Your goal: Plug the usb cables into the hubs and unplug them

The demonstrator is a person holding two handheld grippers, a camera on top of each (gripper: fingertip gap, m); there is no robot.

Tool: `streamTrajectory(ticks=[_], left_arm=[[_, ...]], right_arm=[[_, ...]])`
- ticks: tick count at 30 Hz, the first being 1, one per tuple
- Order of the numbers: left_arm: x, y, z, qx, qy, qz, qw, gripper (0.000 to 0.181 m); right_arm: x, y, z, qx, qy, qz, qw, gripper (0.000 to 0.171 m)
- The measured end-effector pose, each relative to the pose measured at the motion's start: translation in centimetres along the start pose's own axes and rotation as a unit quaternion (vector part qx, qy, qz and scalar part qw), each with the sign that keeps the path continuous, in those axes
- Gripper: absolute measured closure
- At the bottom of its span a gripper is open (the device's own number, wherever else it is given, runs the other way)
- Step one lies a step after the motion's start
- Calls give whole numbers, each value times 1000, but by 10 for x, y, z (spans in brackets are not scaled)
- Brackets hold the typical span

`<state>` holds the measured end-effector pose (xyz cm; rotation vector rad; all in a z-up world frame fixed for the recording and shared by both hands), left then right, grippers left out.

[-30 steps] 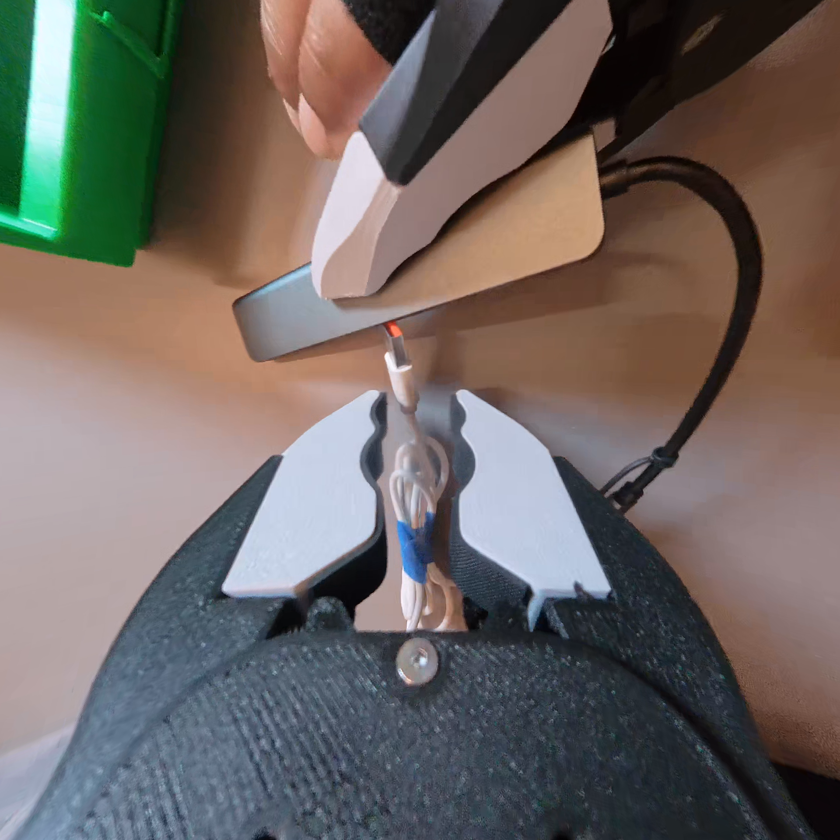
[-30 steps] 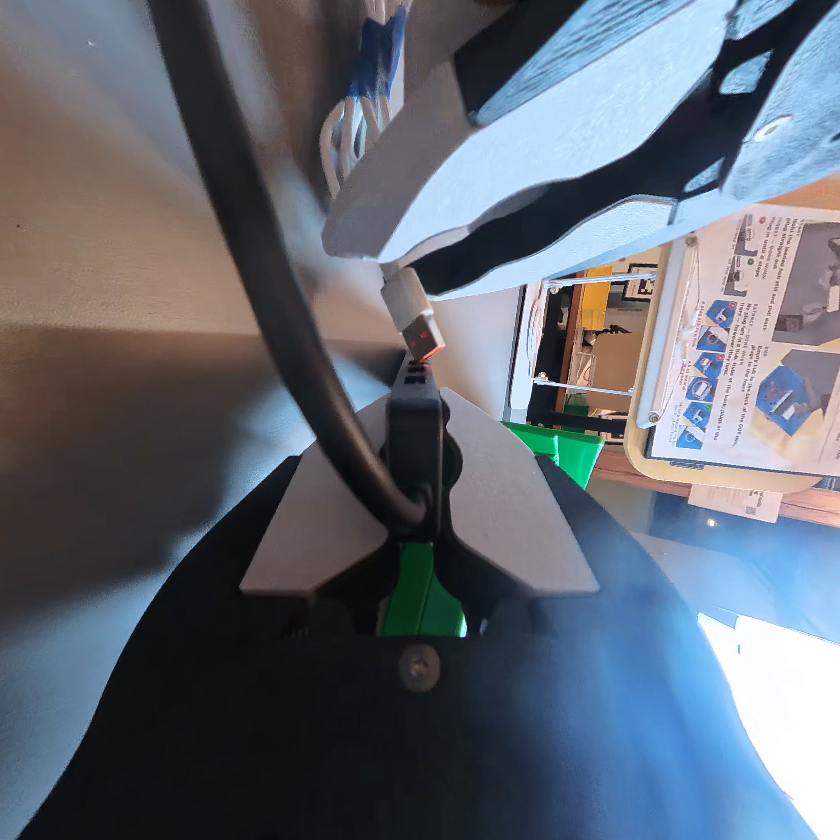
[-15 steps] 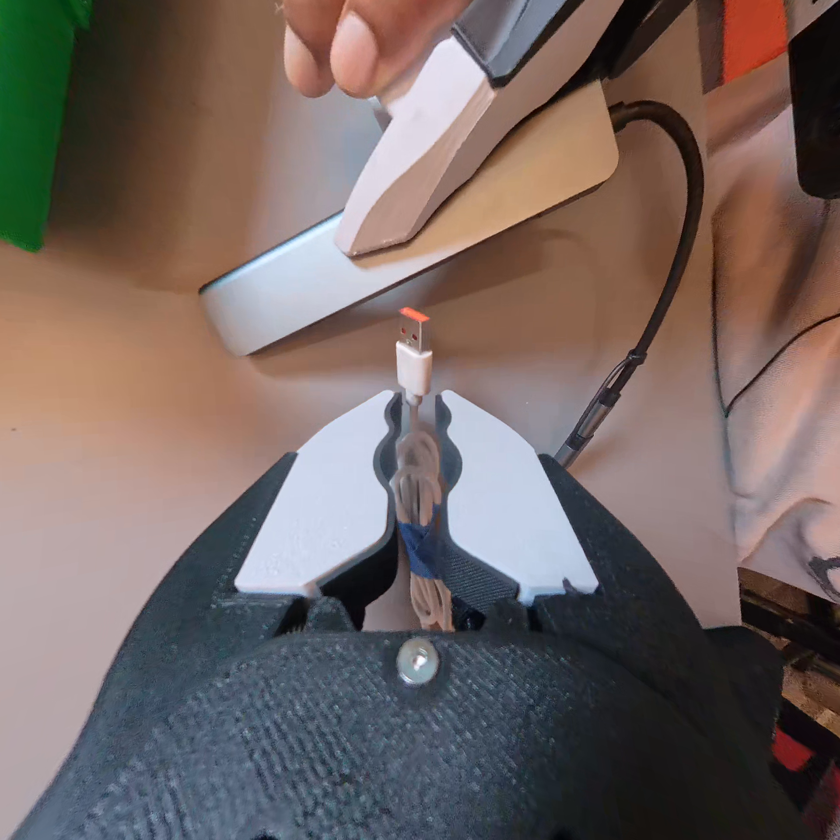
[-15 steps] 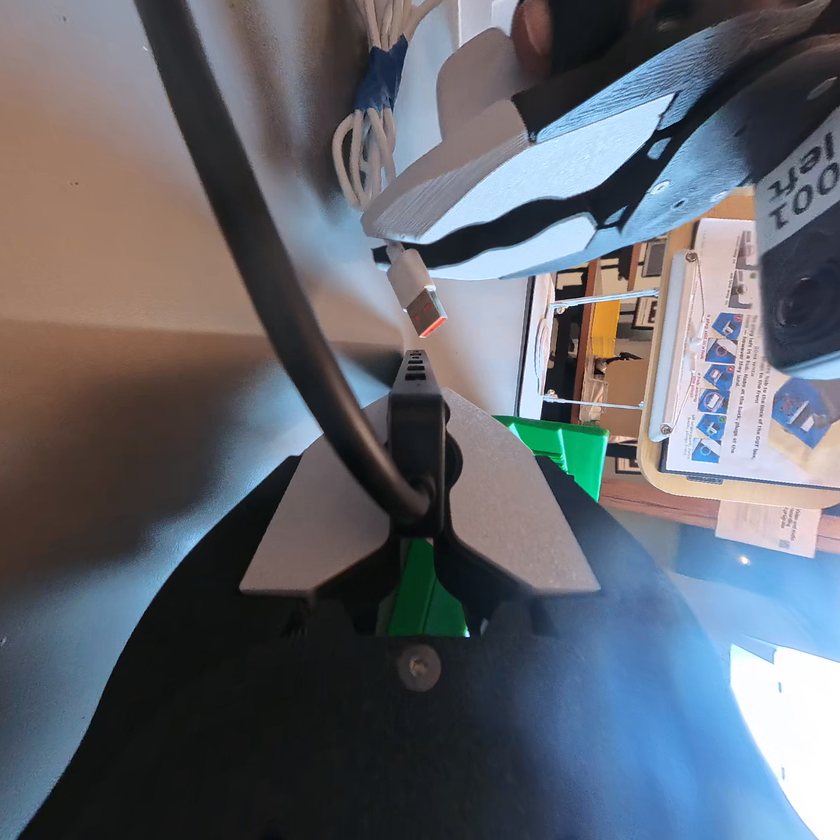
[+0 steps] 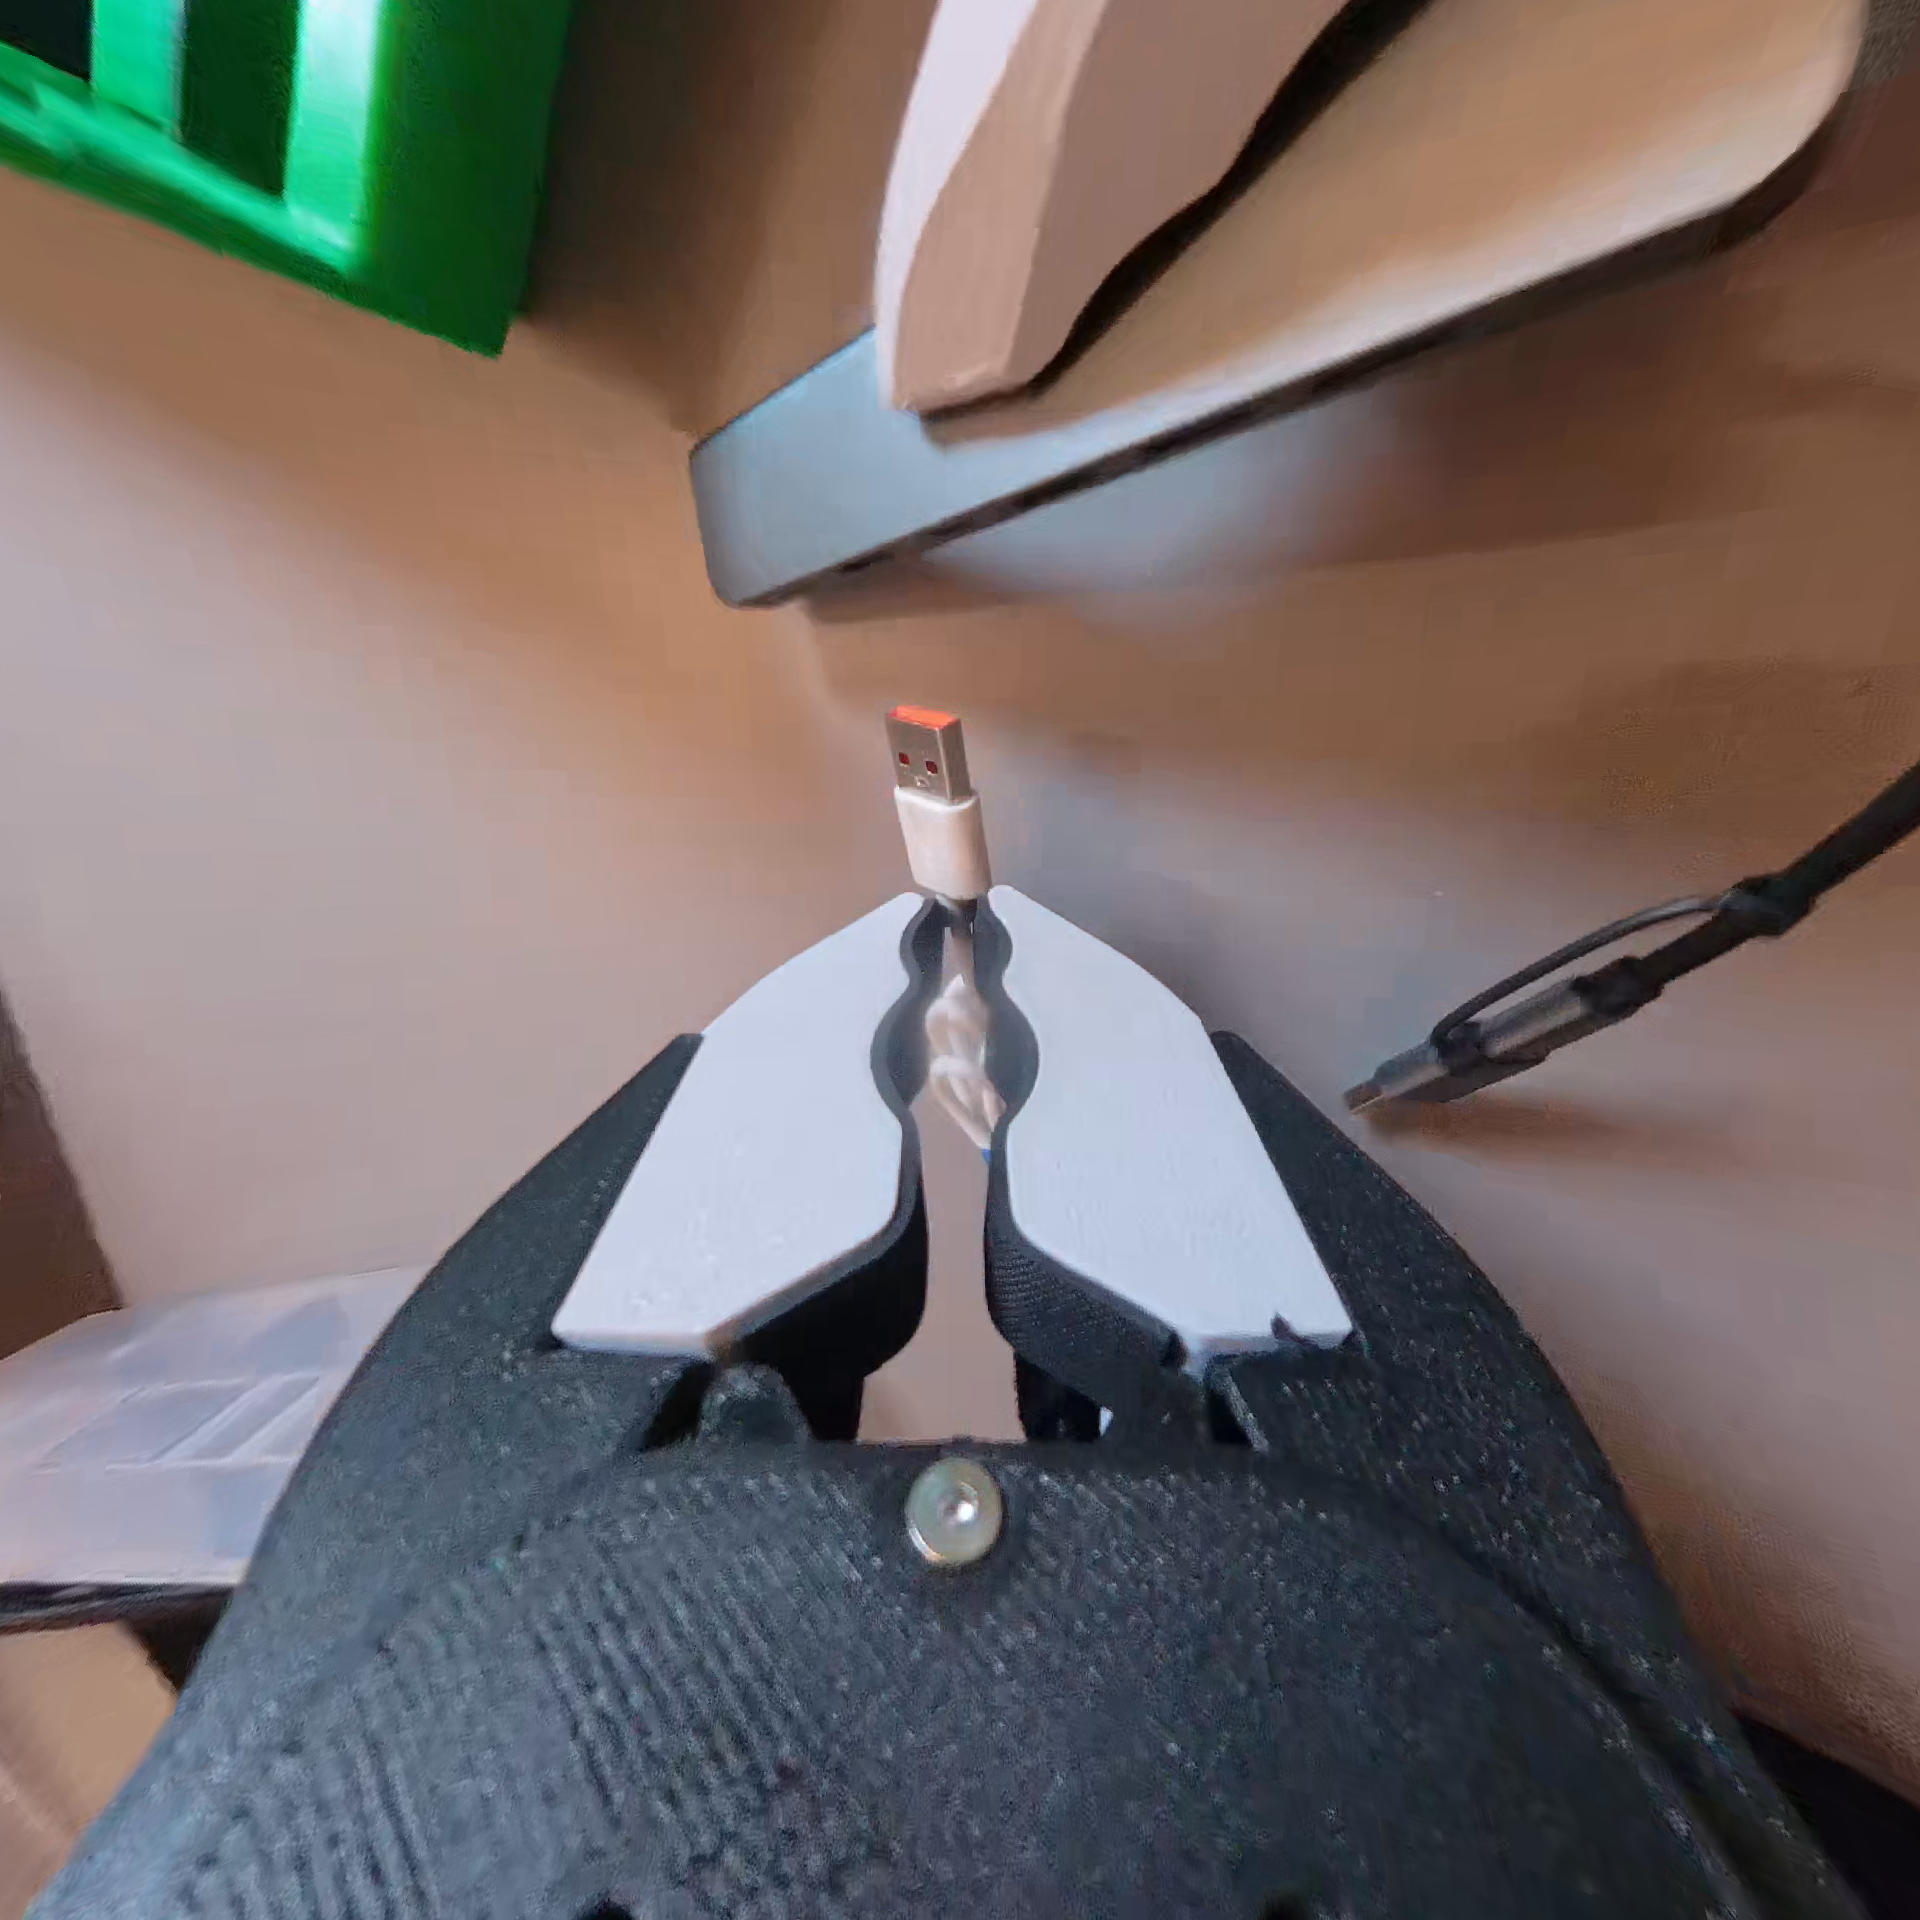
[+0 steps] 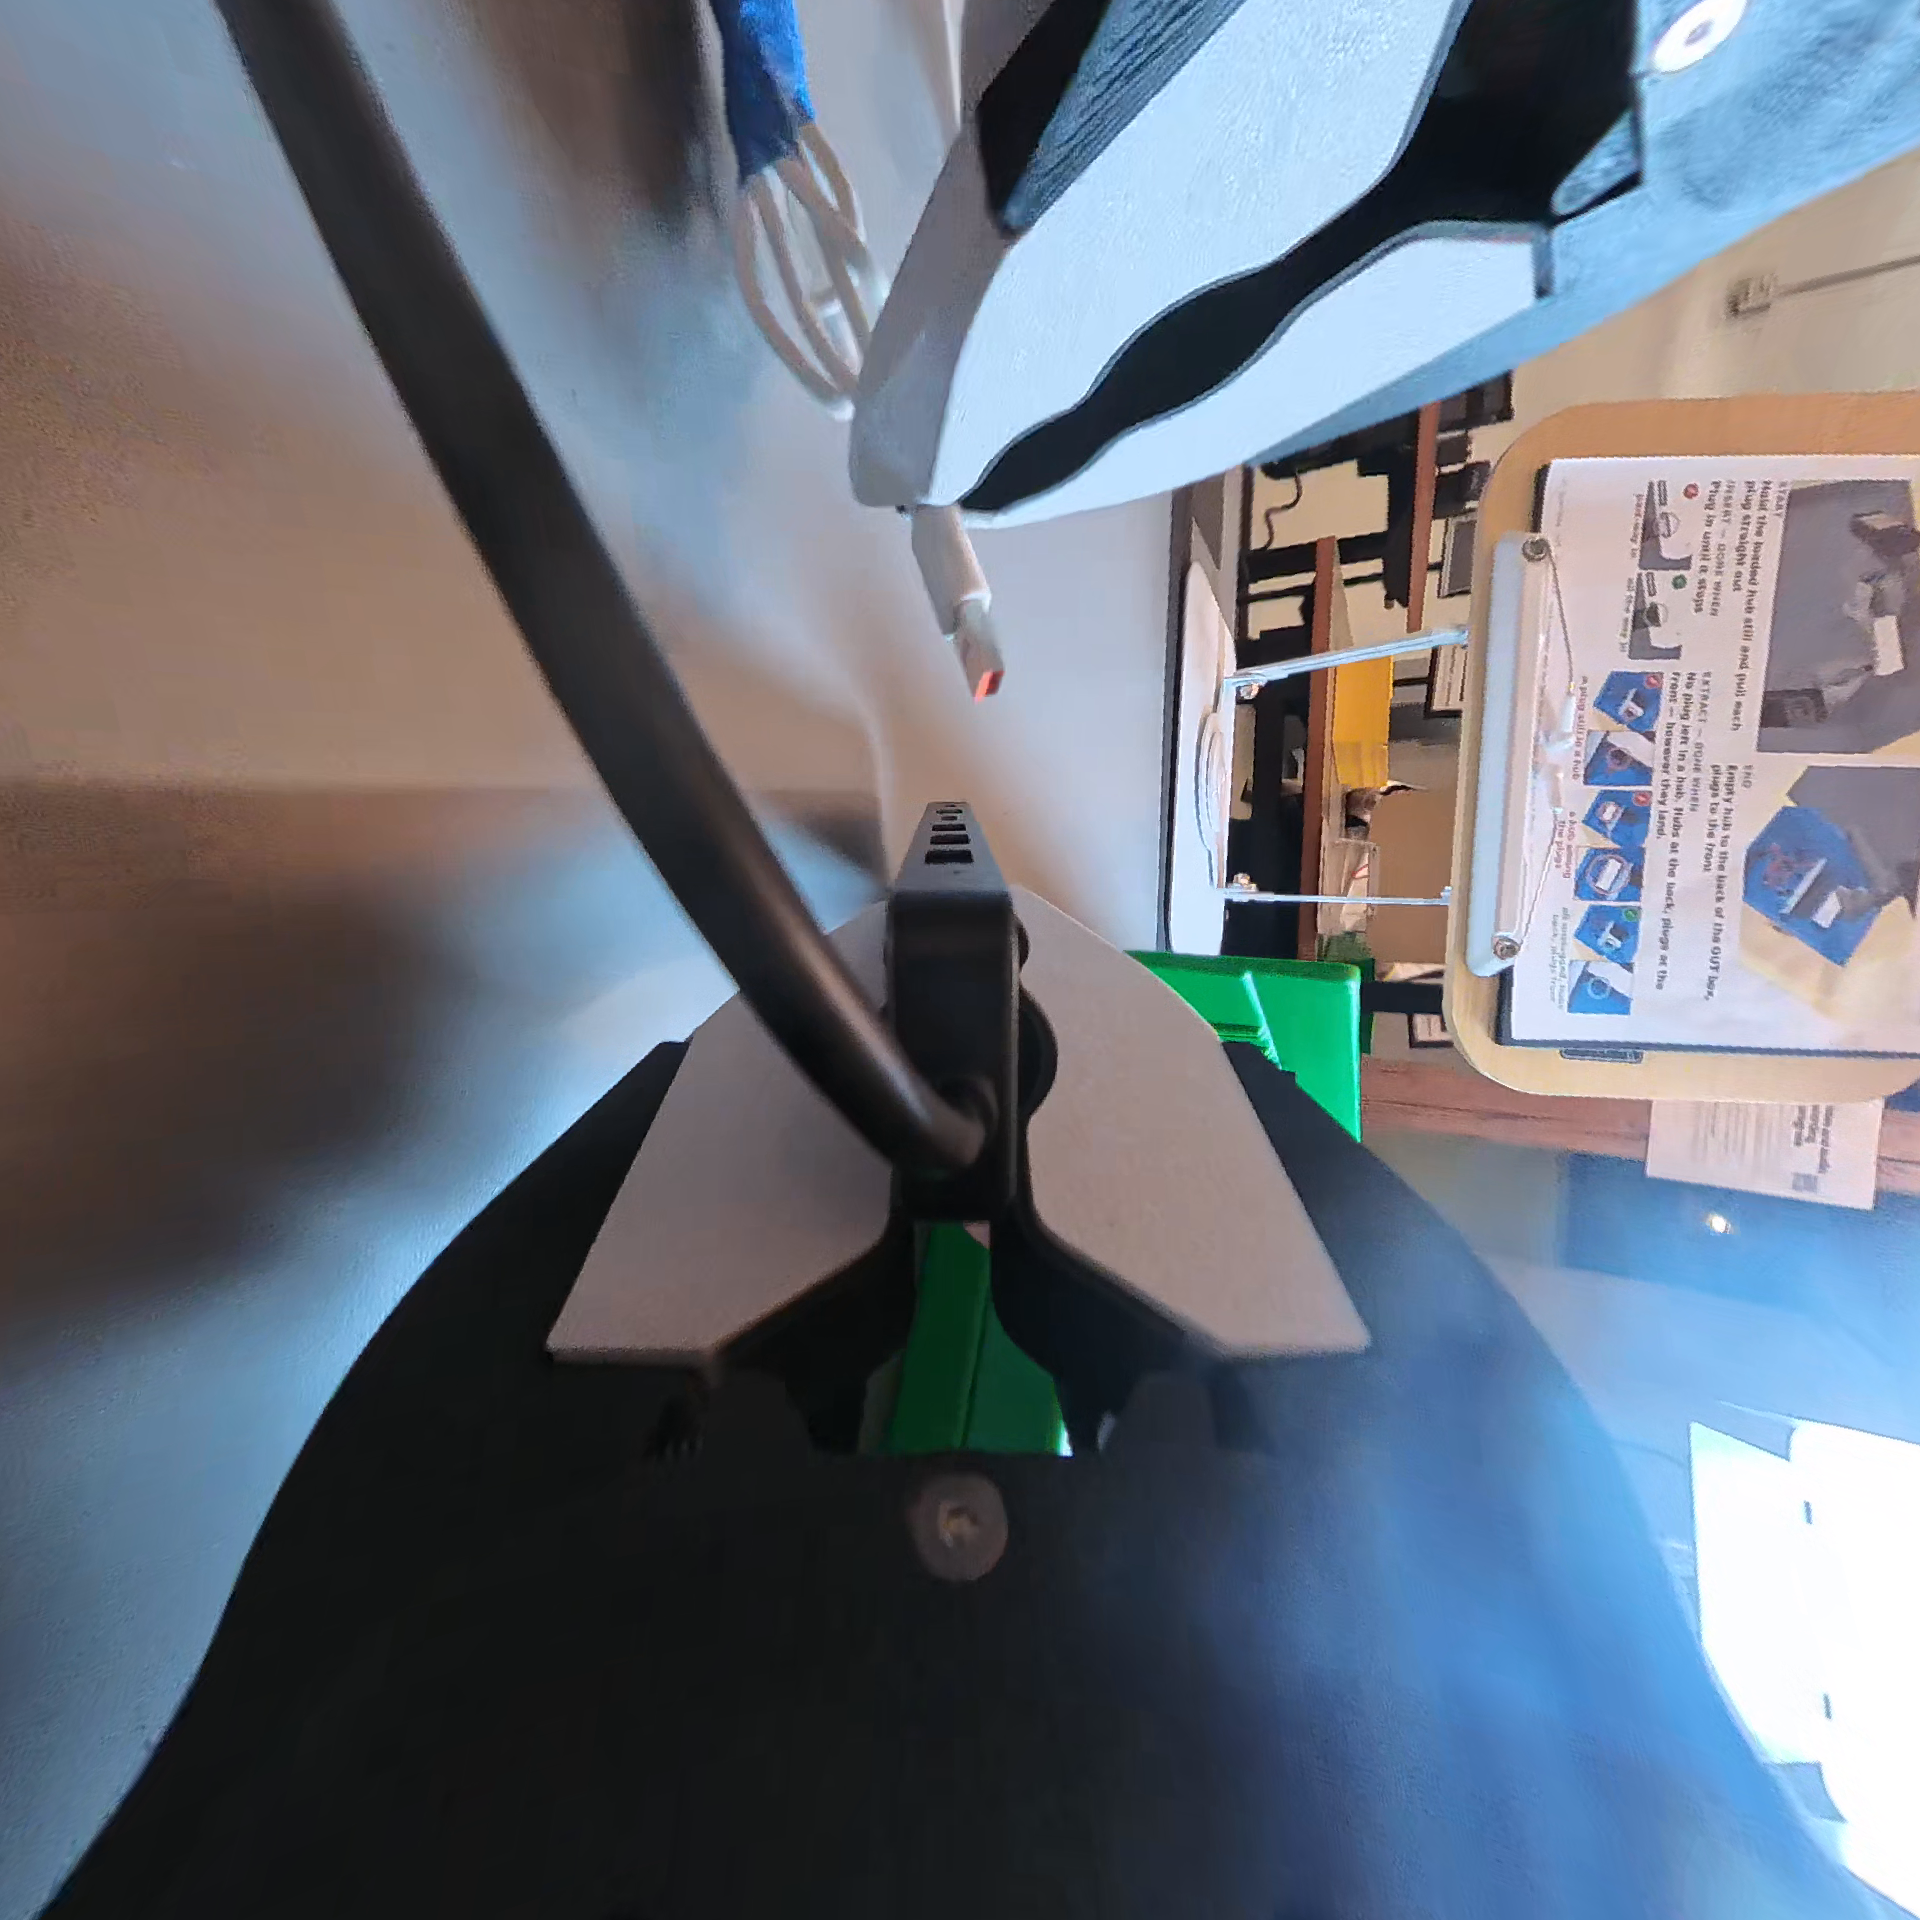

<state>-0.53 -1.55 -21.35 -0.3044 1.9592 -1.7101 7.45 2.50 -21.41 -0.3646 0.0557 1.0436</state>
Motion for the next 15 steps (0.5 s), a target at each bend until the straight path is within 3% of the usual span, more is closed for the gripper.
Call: streamTrajectory(ticks=[1,15], left_arm=[[-5,-1,4,-3,6,-7,1000,175],[-27,-3,1,-28,57,-112,992,175]], right_arm=[[-1,1,1,6,3,-6,1000,160],[1,8,5,45,-52,-59,996,160]])
Point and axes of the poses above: each gripper's, where its closed fingertips meet, y out along the fingers, x out of its underside, z = x × y across the jaws, the point moved 3 cm from there along -y, back along the fingers, and after that the axes turned 9 degrees about x, right-handed, at the moved point
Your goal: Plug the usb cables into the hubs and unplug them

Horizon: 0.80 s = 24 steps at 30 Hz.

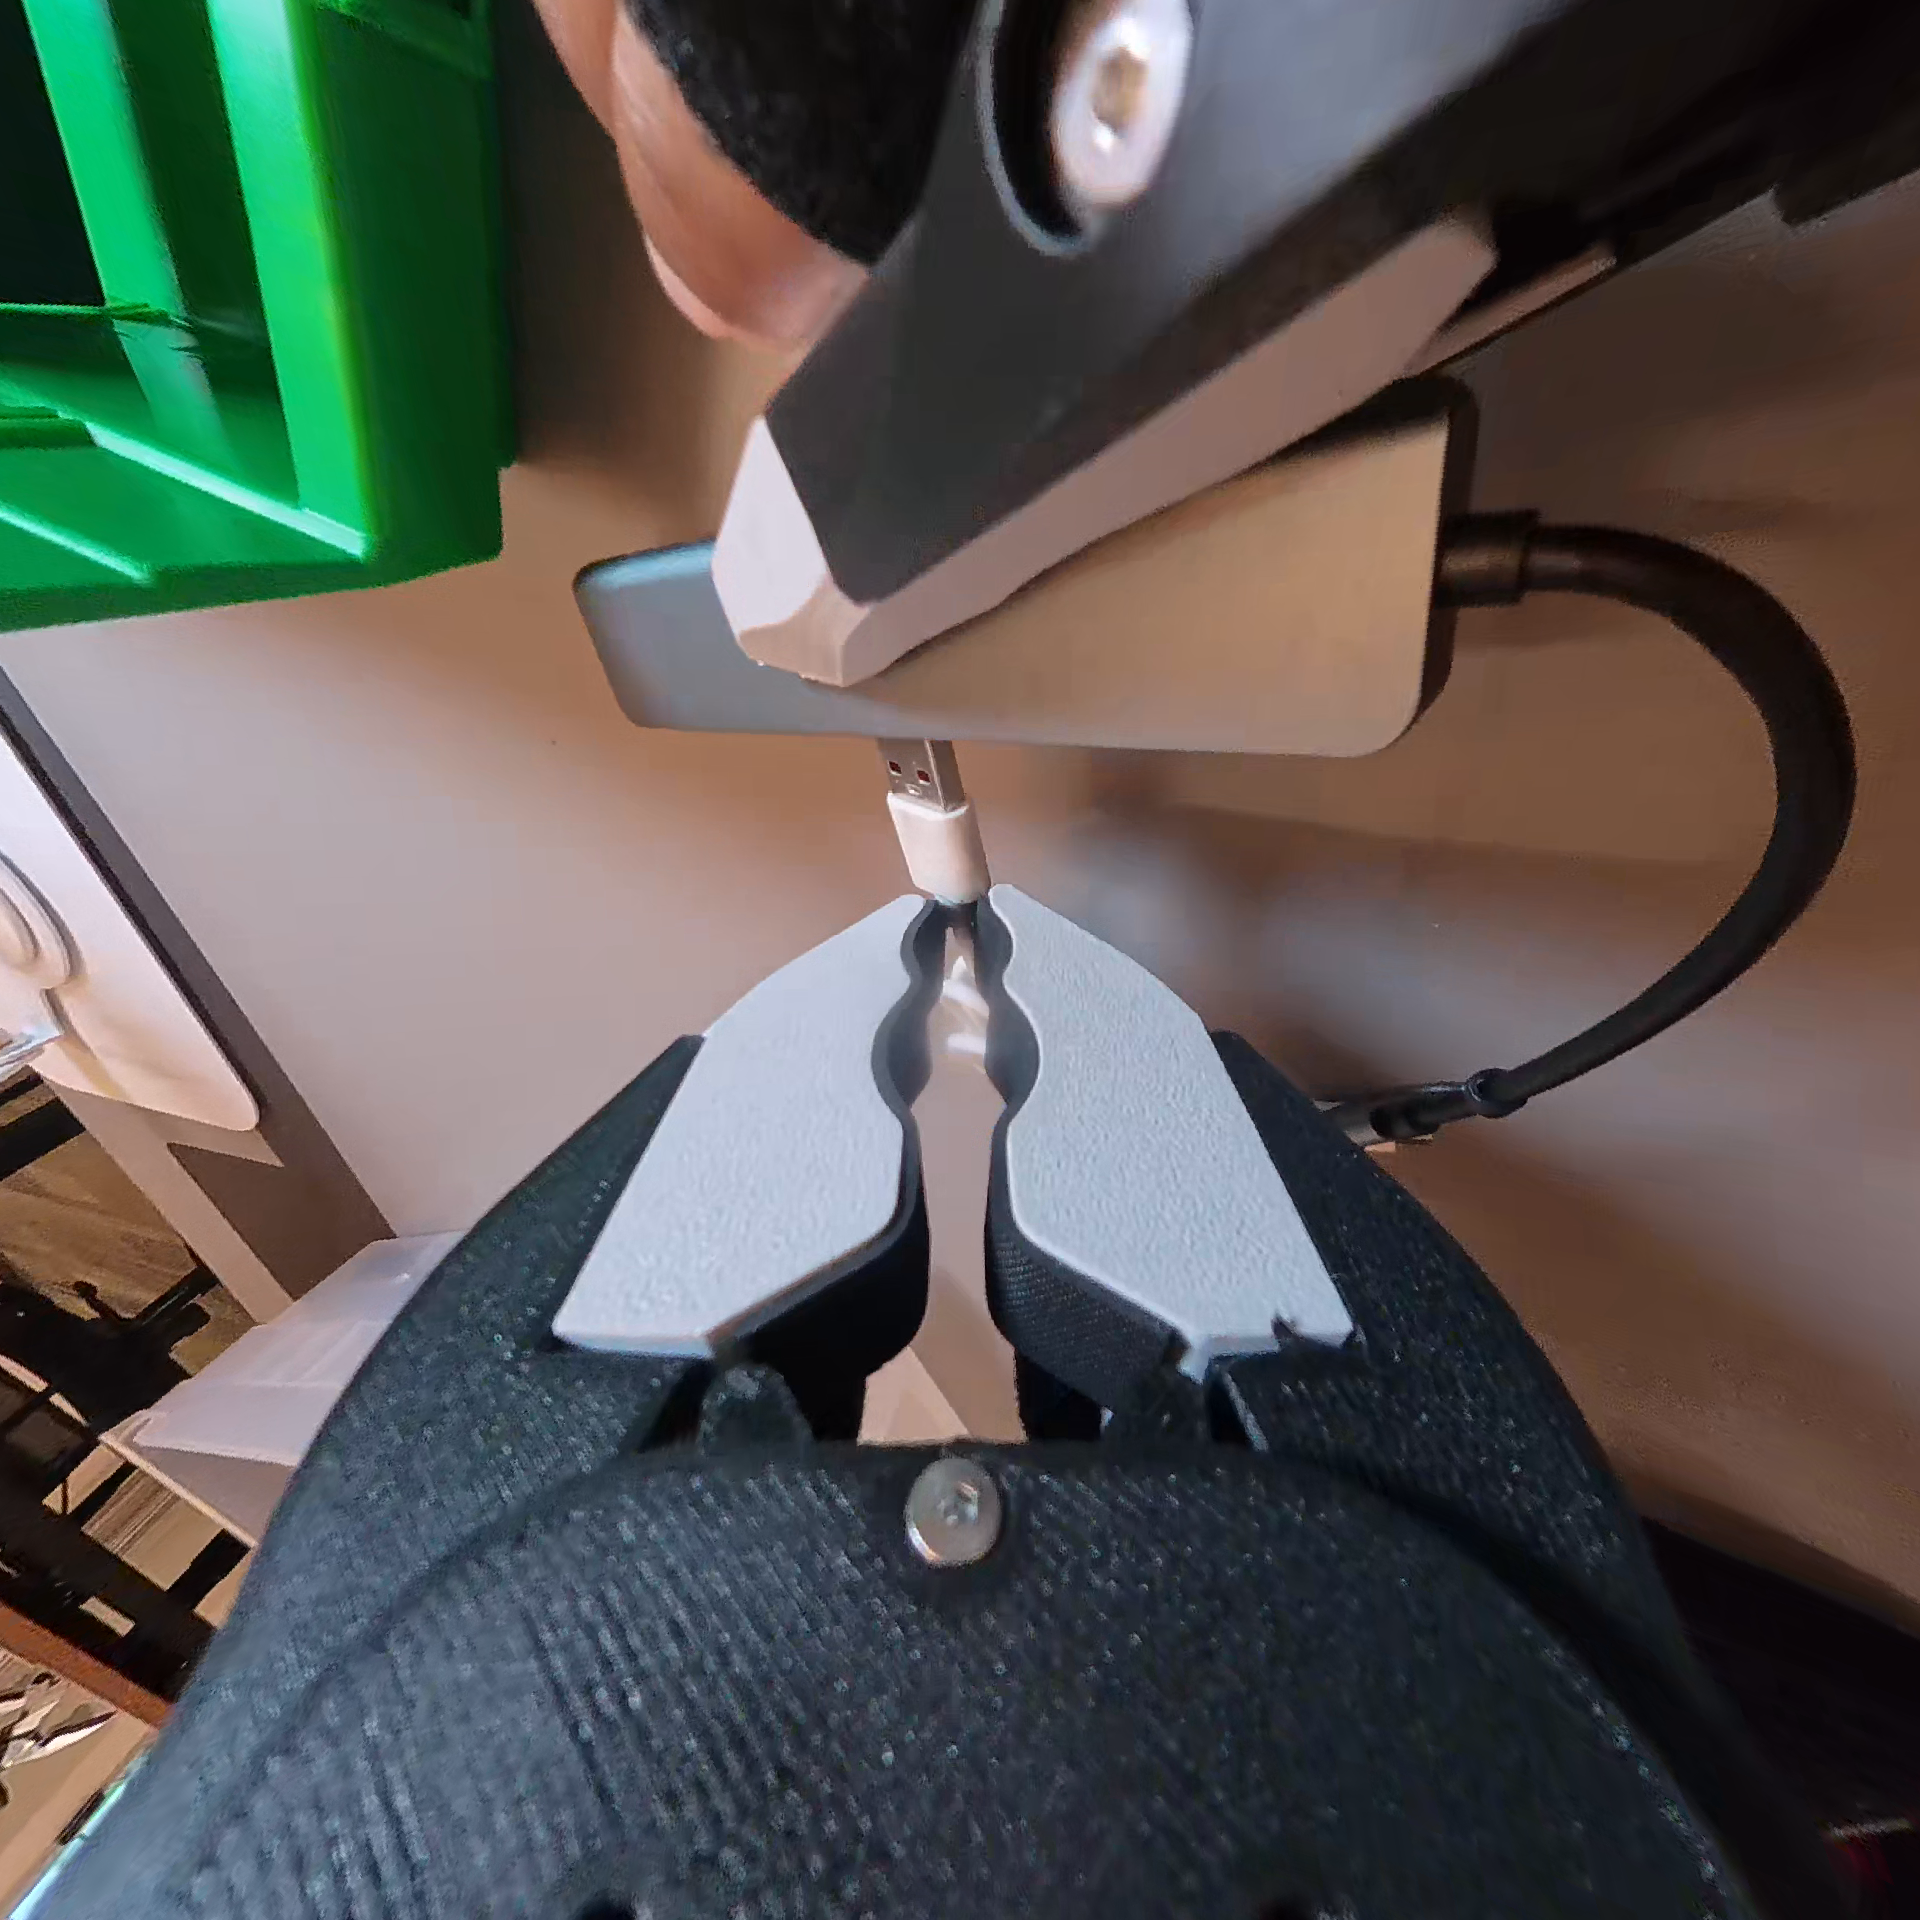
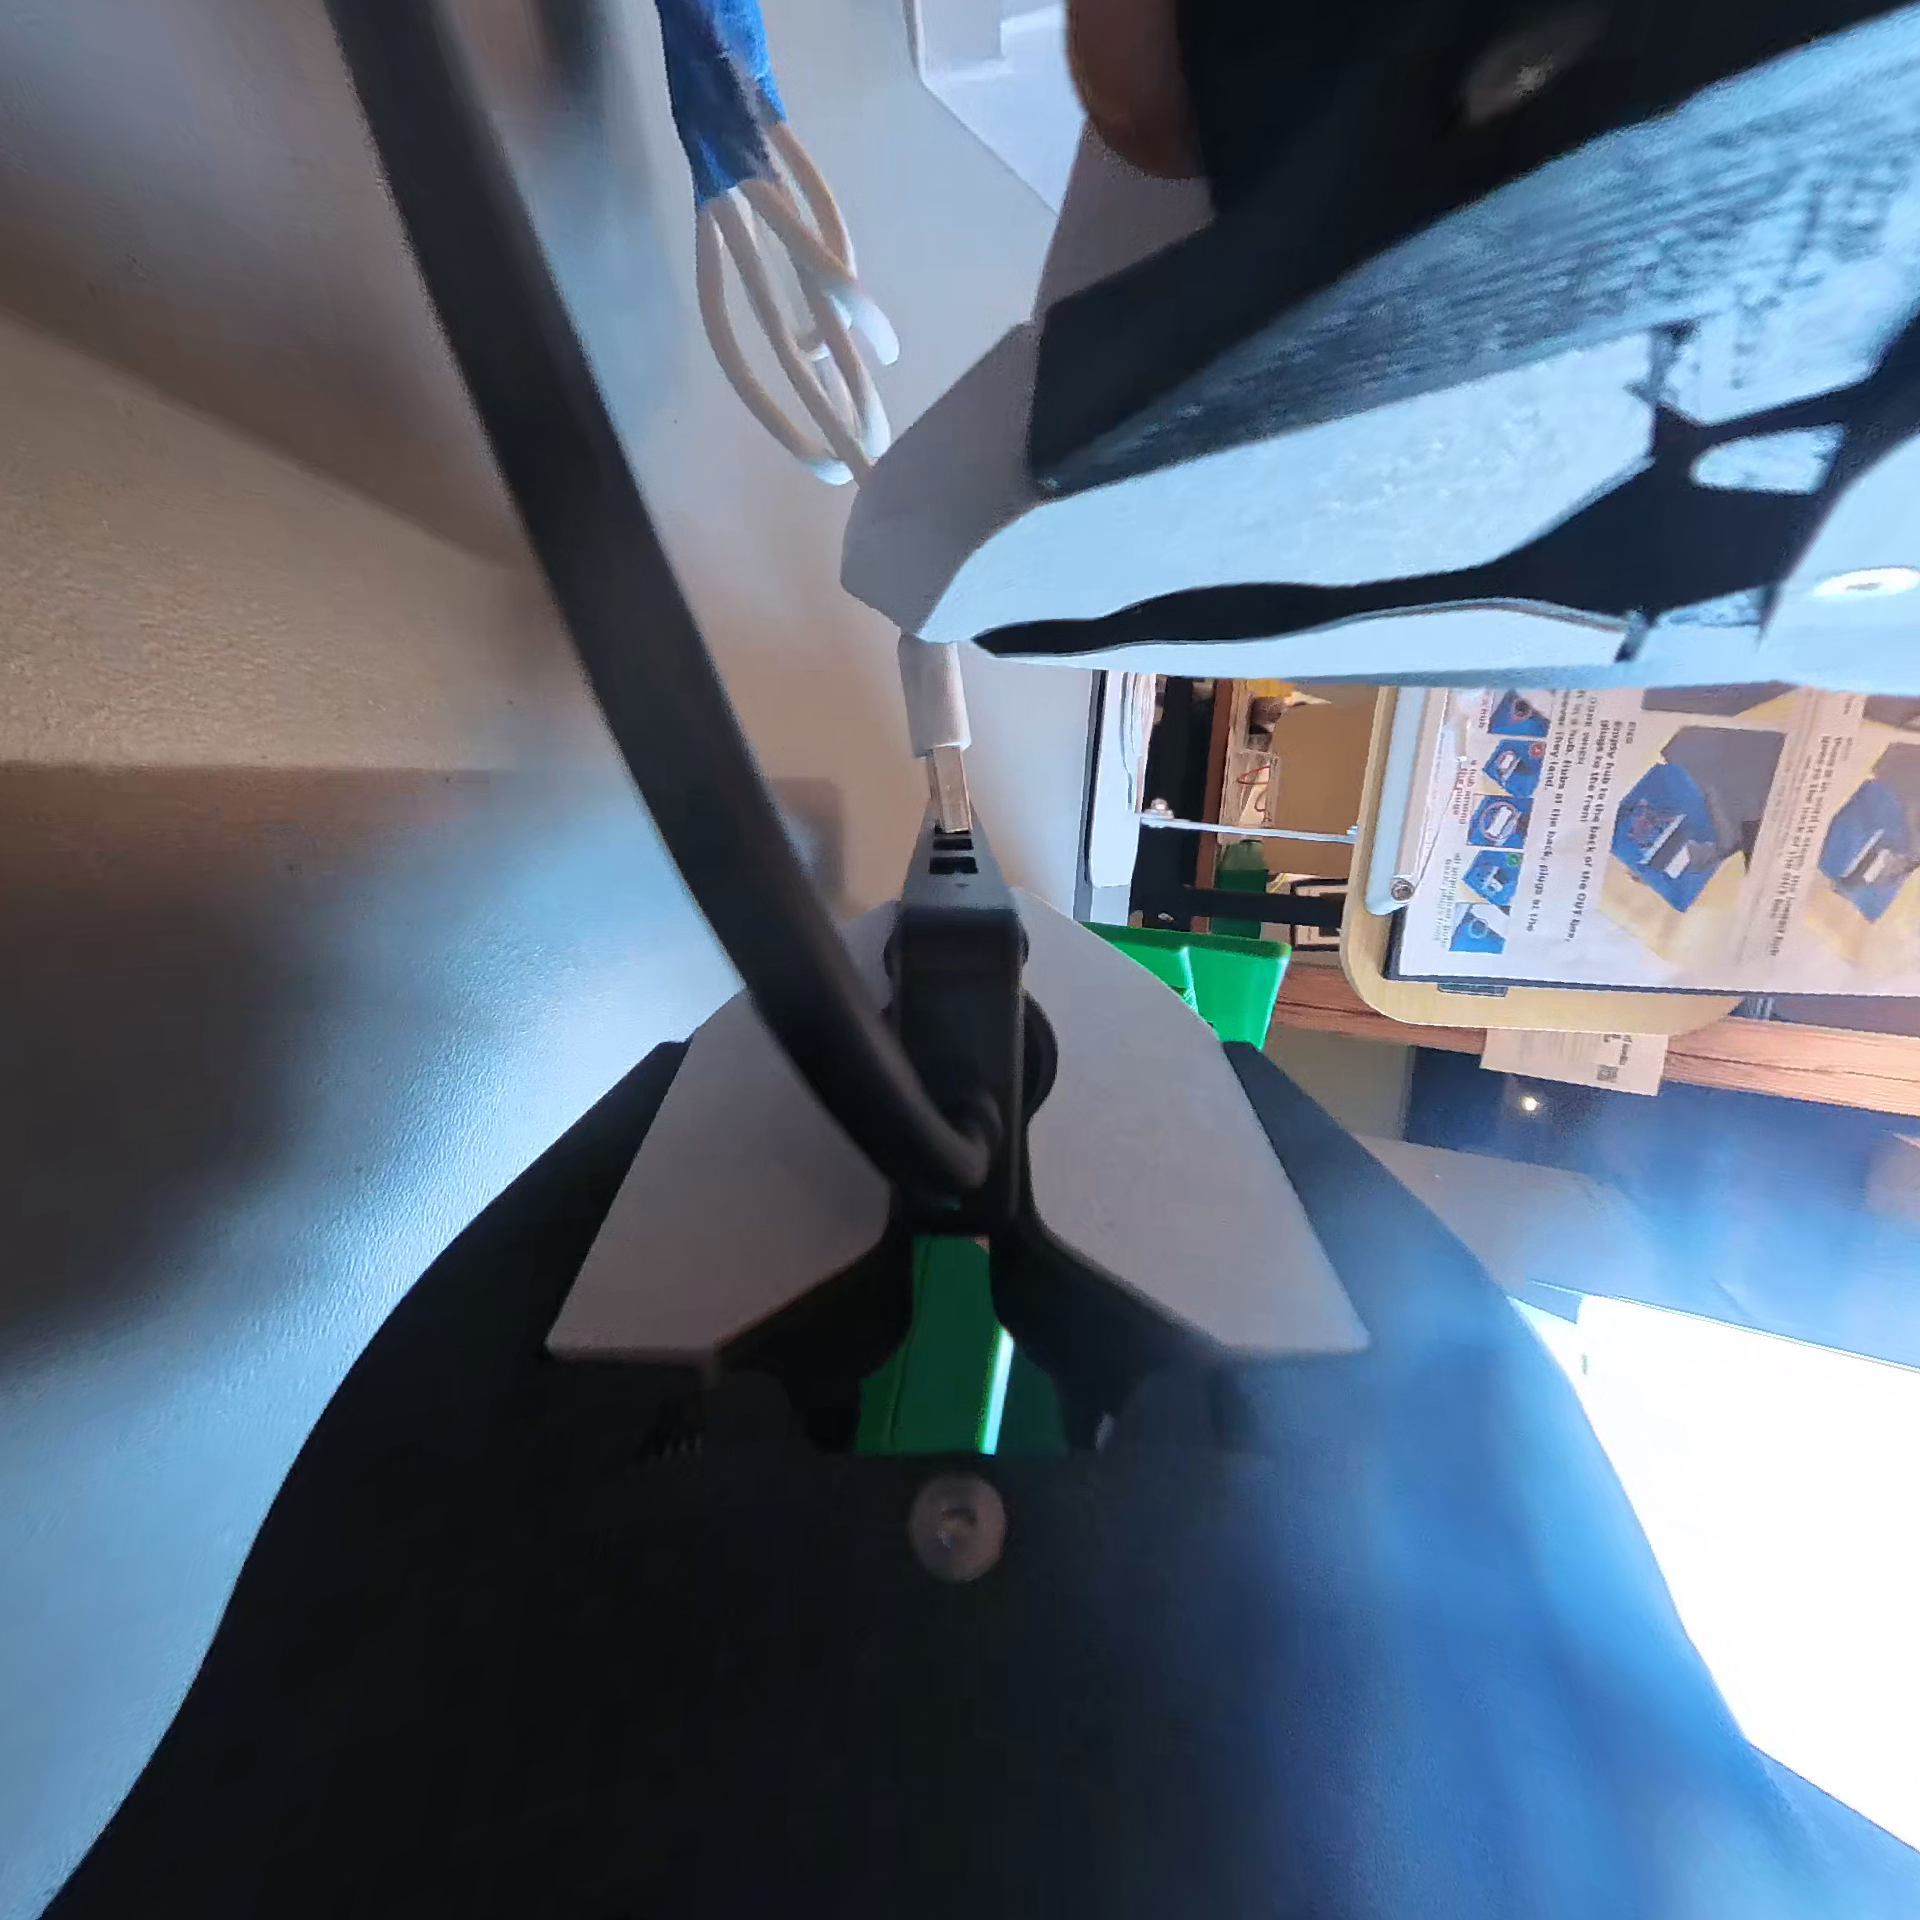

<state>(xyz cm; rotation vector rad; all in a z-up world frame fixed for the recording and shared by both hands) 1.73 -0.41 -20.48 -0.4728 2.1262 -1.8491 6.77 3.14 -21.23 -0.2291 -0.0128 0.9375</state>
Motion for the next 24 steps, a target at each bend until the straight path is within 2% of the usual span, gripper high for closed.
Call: streamTrajectory(ticks=[4,10,24], left_arm=[[-1,-4,-2,-6,14,-23,1000,175],[-5,-11,-6,-50,37,-48,997,175],[-4,-17,-10,-12,66,-117,991,175]], right_arm=[[1,1,1,5,-7,-13,1000,161],[4,-1,8,8,39,-34,999,160],[1,2,5,4,40,-68,997,161]])
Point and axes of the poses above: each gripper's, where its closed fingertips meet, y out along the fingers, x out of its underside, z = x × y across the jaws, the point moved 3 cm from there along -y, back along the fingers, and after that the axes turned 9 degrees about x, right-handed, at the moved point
